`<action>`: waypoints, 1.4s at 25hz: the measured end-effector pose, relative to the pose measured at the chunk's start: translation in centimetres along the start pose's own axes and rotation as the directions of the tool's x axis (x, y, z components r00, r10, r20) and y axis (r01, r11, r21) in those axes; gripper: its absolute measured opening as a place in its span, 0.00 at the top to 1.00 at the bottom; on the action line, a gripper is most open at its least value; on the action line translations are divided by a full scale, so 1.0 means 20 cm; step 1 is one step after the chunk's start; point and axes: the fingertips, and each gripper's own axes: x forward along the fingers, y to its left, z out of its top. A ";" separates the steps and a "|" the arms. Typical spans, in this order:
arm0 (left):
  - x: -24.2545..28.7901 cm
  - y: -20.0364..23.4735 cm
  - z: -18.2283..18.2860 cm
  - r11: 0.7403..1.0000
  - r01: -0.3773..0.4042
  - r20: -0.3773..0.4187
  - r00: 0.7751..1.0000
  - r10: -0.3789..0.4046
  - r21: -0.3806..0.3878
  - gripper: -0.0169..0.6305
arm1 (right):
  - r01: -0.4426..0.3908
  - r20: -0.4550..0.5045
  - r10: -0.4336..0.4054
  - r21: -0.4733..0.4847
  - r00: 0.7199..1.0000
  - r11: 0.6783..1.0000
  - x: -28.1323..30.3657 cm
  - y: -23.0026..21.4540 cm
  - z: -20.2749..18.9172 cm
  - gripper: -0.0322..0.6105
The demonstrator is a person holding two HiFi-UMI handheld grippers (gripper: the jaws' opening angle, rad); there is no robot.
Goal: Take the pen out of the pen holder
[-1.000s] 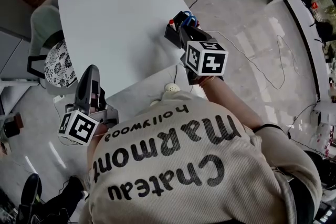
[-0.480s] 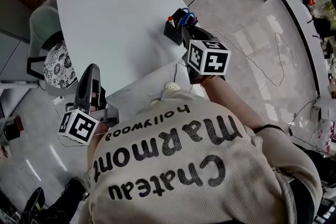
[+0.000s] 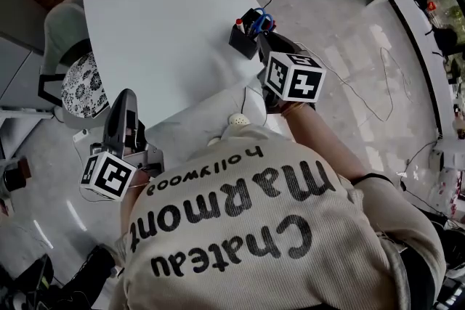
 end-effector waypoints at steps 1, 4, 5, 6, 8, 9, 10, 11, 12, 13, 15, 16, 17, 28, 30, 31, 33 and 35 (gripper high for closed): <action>-0.01 0.00 0.00 1.000 -0.001 0.002 1.000 0.001 0.000 0.97 | 0.000 0.003 0.000 0.002 1.000 1.000 -0.01 0.00 0.00 0.83; -0.04 -0.01 0.00 1.000 0.002 0.003 1.000 -0.002 0.001 0.97 | 0.002 0.018 -0.002 0.017 1.000 1.000 -0.04 0.00 0.02 0.83; -0.05 -0.02 0.00 1.000 0.003 0.004 1.000 -0.003 0.001 0.97 | 0.003 0.024 -0.004 0.022 1.000 1.000 -0.05 0.00 0.03 0.83; -0.06 -0.02 0.01 1.000 0.004 0.005 1.000 -0.004 0.002 0.97 | 0.005 0.031 -0.006 0.028 1.000 1.000 -0.05 -0.01 0.03 0.83; -0.07 -0.02 0.00 1.000 0.003 0.007 1.000 -0.003 0.003 0.97 | 0.007 0.042 -0.009 0.041 0.999 0.999 -0.06 -0.01 0.04 0.83; -0.08 -0.02 0.00 1.000 0.002 0.007 1.000 -0.002 0.004 0.97 | 0.007 0.047 -0.009 0.046 0.999 0.999 -0.07 -0.01 0.04 0.83; -0.09 -0.02 0.00 1.000 0.002 0.007 1.000 -0.002 0.006 0.97 | 0.006 0.051 -0.008 0.051 0.999 0.999 -0.08 -0.01 0.04 0.83; -0.10 -0.02 -0.01 1.000 0.002 0.007 1.000 -0.002 0.008 0.97 | 0.005 0.055 -0.008 0.054 0.998 0.999 -0.09 -0.01 0.04 0.83; -0.10 -0.02 -0.01 1.000 0.005 0.007 1.000 -0.005 0.010 0.97 | 0.003 0.059 -0.007 0.055 0.998 0.998 -0.10 -0.01 0.04 0.83; -0.11 -0.03 -0.01 1.000 0.008 0.006 1.000 -0.008 0.012 0.97 | 0.003 0.063 -0.006 0.057 0.998 0.998 -0.11 -0.01 0.03 0.83; -0.11 -0.04 -0.02 1.000 0.016 0.003 1.000 -0.016 0.015 0.97 | 0.002 0.069 -0.007 0.061 0.998 0.998 -0.12 -0.01 0.03 0.83; -0.11 -0.05 -0.03 1.000 0.019 0.001 1.000 -0.019 0.016 0.97 | 0.003 0.071 -0.008 0.064 0.997 0.998 -0.13 -0.01 0.03 0.83; -0.11 -0.06 -0.03 1.000 0.022 -0.001 1.000 -0.022 0.017 0.97 | 0.004 0.073 -0.008 0.066 0.997 0.998 -0.14 -0.01 0.03 0.83; -0.12 -0.11 -0.02 0.998 0.044 0.006 0.999 -0.044 0.040 0.97 | -0.007 0.095 -0.002 0.098 0.995 0.995 -0.23 -0.02 -0.01 0.84; -0.12 -0.11 -0.03 0.999 0.038 0.005 0.999 -0.038 0.036 0.97 | -0.020 0.095 0.011 0.093 0.995 0.995 -0.24 -0.01 -0.02 0.84; -0.12 -0.11 -0.04 0.999 0.035 0.007 0.999 -0.036 0.032 0.97 | -0.028 0.095 0.019 0.090 0.995 0.996 -0.25 -0.01 -0.02 0.84; -0.11 -0.14 -0.05 0.999 0.034 0.007 0.999 -0.035 0.031 0.97 | -0.044 0.098 0.035 0.090 0.995 0.995 -0.26 -0.02 -0.02 0.84; -0.11 -0.18 -0.06 0.999 0.036 0.003 0.999 -0.036 0.038 0.97 | -0.061 0.104 0.051 0.096 0.993 0.993 -0.27 -0.03 -0.01 0.84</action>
